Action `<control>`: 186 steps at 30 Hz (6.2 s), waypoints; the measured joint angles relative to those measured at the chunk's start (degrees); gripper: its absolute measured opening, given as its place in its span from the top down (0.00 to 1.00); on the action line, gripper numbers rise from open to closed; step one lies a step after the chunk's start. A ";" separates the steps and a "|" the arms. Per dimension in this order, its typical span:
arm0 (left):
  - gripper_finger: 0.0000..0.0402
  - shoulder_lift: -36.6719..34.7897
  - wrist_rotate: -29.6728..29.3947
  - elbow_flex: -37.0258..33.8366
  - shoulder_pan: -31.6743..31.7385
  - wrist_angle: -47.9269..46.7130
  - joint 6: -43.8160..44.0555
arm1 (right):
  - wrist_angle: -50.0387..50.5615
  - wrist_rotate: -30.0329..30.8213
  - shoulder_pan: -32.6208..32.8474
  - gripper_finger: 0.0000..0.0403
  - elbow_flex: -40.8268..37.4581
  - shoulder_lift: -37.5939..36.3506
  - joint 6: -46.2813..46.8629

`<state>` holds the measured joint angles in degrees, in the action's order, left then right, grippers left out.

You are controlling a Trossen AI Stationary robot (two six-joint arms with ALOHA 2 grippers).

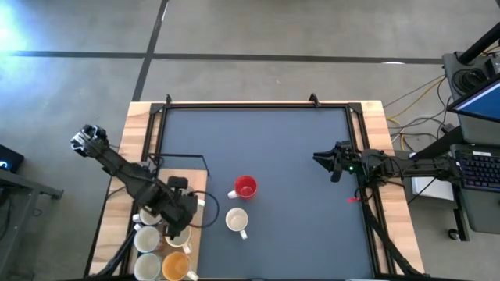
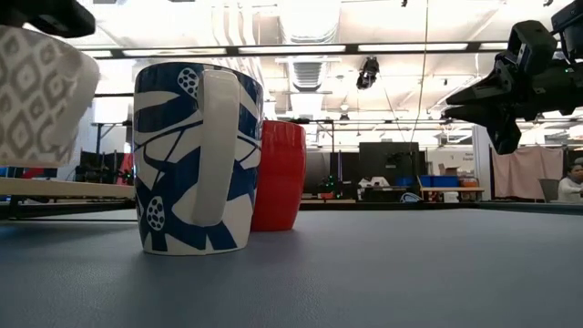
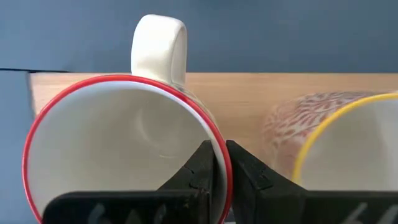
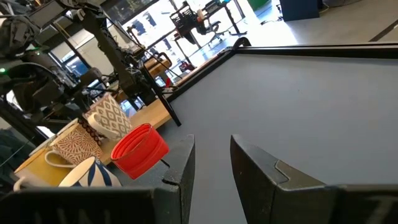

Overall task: Place coffee mugs
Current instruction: Put the patterned gray mug on the shelf, then put the orange mug on the shelf

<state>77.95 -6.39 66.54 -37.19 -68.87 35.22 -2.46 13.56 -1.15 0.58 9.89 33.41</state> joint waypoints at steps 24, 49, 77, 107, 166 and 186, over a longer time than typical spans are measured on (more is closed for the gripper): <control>0.95 0.07 -0.13 -2.17 -5.67 5.21 10.96 | 0.00 -0.02 -0.02 0.77 0.02 0.02 0.02; 0.86 -2.76 -1.61 0.17 -5.08 1.85 11.82 | 0.00 -0.02 0.00 0.77 0.00 0.02 0.00; 0.83 -1.80 -7.56 3.91 4.32 15.98 -17.98 | 0.00 -0.02 0.00 0.77 0.00 0.02 0.01; 0.84 12.80 -5.05 3.85 18.26 30.73 -46.33 | 0.00 -0.04 0.00 0.77 0.00 0.02 0.01; 0.98 -2.65 2.34 -1.54 26.35 10.70 -55.47 | -0.02 -0.04 -0.01 0.77 0.01 0.02 0.01; 0.98 -24.00 8.01 -10.09 25.98 -9.74 -37.52 | -0.02 -0.05 -0.02 0.77 0.01 0.02 0.00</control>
<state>53.95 1.61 56.46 -11.21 -78.61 -2.31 -2.48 13.51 -1.17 0.59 9.91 33.41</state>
